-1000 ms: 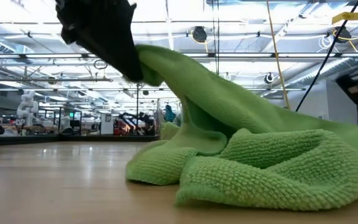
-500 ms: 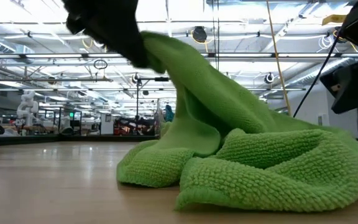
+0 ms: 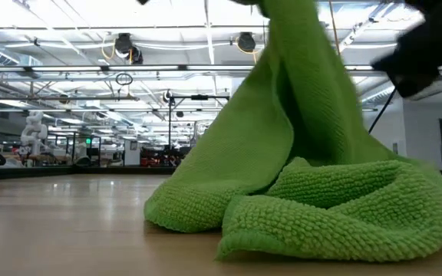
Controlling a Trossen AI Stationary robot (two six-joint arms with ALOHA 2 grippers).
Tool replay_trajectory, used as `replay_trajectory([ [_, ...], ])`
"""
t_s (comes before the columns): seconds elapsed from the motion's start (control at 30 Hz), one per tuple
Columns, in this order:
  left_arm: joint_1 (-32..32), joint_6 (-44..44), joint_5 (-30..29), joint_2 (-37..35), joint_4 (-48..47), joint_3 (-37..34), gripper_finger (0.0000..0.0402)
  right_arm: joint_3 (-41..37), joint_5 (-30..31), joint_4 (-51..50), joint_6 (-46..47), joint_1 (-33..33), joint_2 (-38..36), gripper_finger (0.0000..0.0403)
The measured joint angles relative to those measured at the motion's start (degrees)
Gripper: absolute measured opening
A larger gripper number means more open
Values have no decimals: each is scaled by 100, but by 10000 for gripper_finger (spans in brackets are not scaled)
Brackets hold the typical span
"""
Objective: Fold microfiber towels
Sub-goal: Fold the green towel
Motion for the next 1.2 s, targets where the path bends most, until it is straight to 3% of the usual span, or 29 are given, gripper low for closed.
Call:
replay_trajectory([
  [0.27, 262, 643, 297, 151, 887, -36, 6, 665, 170, 529, -711, 406, 728, 171],
  [0.5, 416, 584, 605, 341, 1292, -32, 18, 1599, 286, 515, -1475, 462, 1760, 171],
  [0.7, 415, 388, 638, 418, 1285, -31, 8, 1948, 487, 510, -1750, 365, 2405, 171],
  [0.9, 423, 343, 602, 418, 1297, -31, 10, 1977, 444, 338, -1604, 150, 2561, 171],
  [1.2, 458, 286, 577, 418, 1321, -31, 22, 1980, -184, 252, -1268, 44, 2559, 152],
])
